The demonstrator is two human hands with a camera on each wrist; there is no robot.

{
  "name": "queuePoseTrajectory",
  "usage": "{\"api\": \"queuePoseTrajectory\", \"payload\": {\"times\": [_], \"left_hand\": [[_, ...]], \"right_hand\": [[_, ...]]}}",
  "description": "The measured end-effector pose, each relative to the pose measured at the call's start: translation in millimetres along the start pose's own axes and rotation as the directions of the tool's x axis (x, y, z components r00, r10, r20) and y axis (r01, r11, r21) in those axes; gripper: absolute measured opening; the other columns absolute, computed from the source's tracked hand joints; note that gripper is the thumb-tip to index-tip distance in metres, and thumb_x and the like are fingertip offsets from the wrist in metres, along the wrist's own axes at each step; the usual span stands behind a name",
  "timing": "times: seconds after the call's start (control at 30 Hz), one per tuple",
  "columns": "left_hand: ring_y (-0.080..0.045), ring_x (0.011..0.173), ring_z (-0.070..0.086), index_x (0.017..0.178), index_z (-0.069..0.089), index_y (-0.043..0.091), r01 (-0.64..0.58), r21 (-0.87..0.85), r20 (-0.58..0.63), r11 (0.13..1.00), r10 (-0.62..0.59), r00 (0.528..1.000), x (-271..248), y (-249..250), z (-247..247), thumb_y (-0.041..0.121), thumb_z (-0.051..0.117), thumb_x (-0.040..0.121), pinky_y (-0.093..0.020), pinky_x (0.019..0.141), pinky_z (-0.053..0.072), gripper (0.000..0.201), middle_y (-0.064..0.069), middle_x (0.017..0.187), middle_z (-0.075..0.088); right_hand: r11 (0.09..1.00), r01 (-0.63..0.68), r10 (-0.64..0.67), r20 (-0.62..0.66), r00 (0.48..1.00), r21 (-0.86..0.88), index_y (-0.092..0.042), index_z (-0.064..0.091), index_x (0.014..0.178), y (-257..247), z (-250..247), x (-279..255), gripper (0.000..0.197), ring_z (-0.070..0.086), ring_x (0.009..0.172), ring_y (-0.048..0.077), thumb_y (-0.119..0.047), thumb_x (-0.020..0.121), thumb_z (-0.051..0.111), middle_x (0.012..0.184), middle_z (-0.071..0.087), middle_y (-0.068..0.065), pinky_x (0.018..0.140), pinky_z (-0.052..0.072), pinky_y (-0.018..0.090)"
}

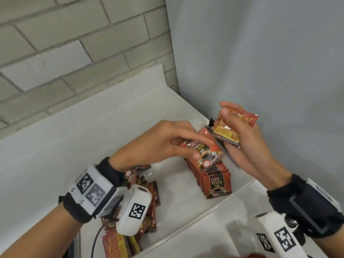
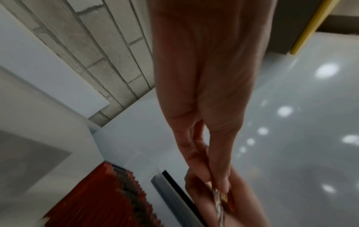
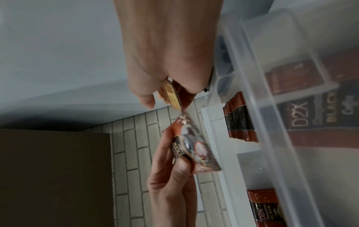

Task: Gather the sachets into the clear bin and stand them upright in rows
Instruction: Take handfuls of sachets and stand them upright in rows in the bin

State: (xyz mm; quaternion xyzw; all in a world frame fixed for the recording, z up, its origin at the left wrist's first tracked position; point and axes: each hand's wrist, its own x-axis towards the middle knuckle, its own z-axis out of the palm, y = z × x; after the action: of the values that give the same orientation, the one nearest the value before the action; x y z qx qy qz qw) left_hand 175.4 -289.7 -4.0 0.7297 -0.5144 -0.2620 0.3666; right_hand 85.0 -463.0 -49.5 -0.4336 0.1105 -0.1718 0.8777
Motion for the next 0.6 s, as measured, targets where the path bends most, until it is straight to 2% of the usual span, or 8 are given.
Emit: {"api": "queuePoseTrajectory", "payload": {"times": [0.07, 0.17, 0.23, 0.27, 0.33, 0.47, 0.53, 0.6], "left_hand": [[-0.013, 0.082, 0.057, 0.118, 0.069, 0.016, -0.048, 0.076, 0.093, 0.996, 0.040, 0.995, 3.3, -3.3, 13.5, 0.016, 0.073, 0.083, -0.025, 0.073, 0.046, 0.036, -0.005, 0.093, 0.060], [-0.001, 0.075, 0.047, 0.119, 0.069, 0.018, -0.143, 0.211, 0.212, 0.967, 0.098, 0.972, 10.5, -9.5, 35.7, 0.017, 0.070, 0.085, -0.010, 0.071, 0.035, 0.034, -0.005, 0.088, 0.055], [0.002, 0.071, 0.040, 0.120, 0.068, 0.015, -0.172, 0.264, 0.268, 0.949, 0.099, 0.958, 15.2, -13.9, 48.9, 0.013, 0.068, 0.086, -0.005, 0.069, 0.030, 0.034, -0.004, 0.086, 0.048], [0.000, 0.069, 0.036, 0.121, 0.068, 0.013, -0.196, 0.291, 0.288, 0.936, 0.110, 0.951, 17.0, -16.6, 54.5, 0.010, 0.067, 0.086, -0.005, 0.068, 0.029, 0.034, -0.002, 0.086, 0.045], [-0.003, 0.070, 0.032, 0.120, 0.068, 0.011, -0.268, 0.356, 0.305, 0.895, 0.160, 0.939, 18.7, -21.9, 63.6, 0.004, 0.067, 0.085, -0.010, 0.065, 0.030, 0.035, 0.001, 0.086, 0.040], [-0.012, 0.069, 0.036, 0.113, 0.070, 0.015, -0.374, 0.501, 0.297, 0.780, 0.251, 0.921, 18.6, -29.1, 75.0, 0.003, 0.066, 0.080, -0.033, 0.051, 0.047, 0.035, -0.007, 0.081, 0.044], [-0.018, 0.075, 0.043, 0.111, 0.071, 0.016, -0.405, 0.557, 0.297, 0.725, 0.282, 0.912, 18.3, -31.8, 79.4, 0.006, 0.066, 0.082, -0.037, 0.056, 0.049, 0.032, -0.009, 0.083, 0.049], [-0.023, 0.082, 0.047, 0.111, 0.071, 0.018, -0.427, 0.605, 0.304, 0.672, 0.302, 0.904, 18.1, -34.3, 82.9, 0.011, 0.065, 0.084, -0.036, 0.063, 0.047, 0.029, -0.010, 0.086, 0.053]], "right_hand": [[1.000, 0.005, -0.005, -0.007, 1.000, -0.013, -0.019, 0.061, 0.107, 0.5, 0.7, -0.5, 0.030, 0.062, 0.074, 0.010, -0.025, 0.078, 0.065, 0.081, 0.061, -0.003, 0.070, 0.053, 0.024], [1.000, 0.011, -0.011, -0.008, 1.000, -0.030, -0.019, 0.062, 0.105, 0.2, 1.6, -1.1, 0.029, 0.063, 0.073, 0.009, -0.027, 0.078, 0.064, 0.082, 0.061, -0.002, 0.068, 0.054, 0.022], [0.999, 0.007, -0.008, -0.016, 1.000, -0.038, -0.020, 0.063, 0.105, 0.4, 0.9, -0.8, 0.028, 0.063, 0.075, 0.009, -0.028, 0.078, 0.064, 0.084, 0.061, -0.002, 0.069, 0.054, 0.022], [0.999, 0.002, -0.003, -0.022, 1.000, -0.043, -0.020, 0.063, 0.105, 0.7, 0.5, -0.6, 0.028, 0.064, 0.076, 0.009, -0.029, 0.078, 0.064, 0.084, 0.062, -0.002, 0.070, 0.054, 0.023], [0.999, -0.010, 0.008, -0.027, 1.000, -0.046, -0.021, 0.063, 0.107, 1.1, 0.0, -0.2, 0.030, 0.064, 0.078, 0.010, -0.030, 0.078, 0.065, 0.084, 0.063, -0.003, 0.071, 0.054, 0.023], [0.999, -0.023, 0.022, -0.028, 0.999, -0.037, -0.021, 0.063, 0.107, 0.7, -1.1, -0.1, 0.030, 0.065, 0.076, 0.008, -0.031, 0.079, 0.064, 0.084, 0.064, -0.003, 0.068, 0.053, 0.022], [0.999, -0.029, 0.028, -0.031, 0.999, -0.041, -0.020, 0.063, 0.109, 0.6, -1.1, -0.2, 0.032, 0.066, 0.077, 0.008, -0.032, 0.079, 0.064, 0.087, 0.064, -0.002, 0.069, 0.054, 0.022], [0.998, -0.035, 0.033, -0.032, 0.999, -0.047, -0.020, 0.063, 0.110, 0.4, -0.4, -0.3, 0.035, 0.066, 0.077, 0.007, -0.033, 0.078, 0.064, 0.089, 0.064, -0.001, 0.070, 0.054, 0.021]]}}
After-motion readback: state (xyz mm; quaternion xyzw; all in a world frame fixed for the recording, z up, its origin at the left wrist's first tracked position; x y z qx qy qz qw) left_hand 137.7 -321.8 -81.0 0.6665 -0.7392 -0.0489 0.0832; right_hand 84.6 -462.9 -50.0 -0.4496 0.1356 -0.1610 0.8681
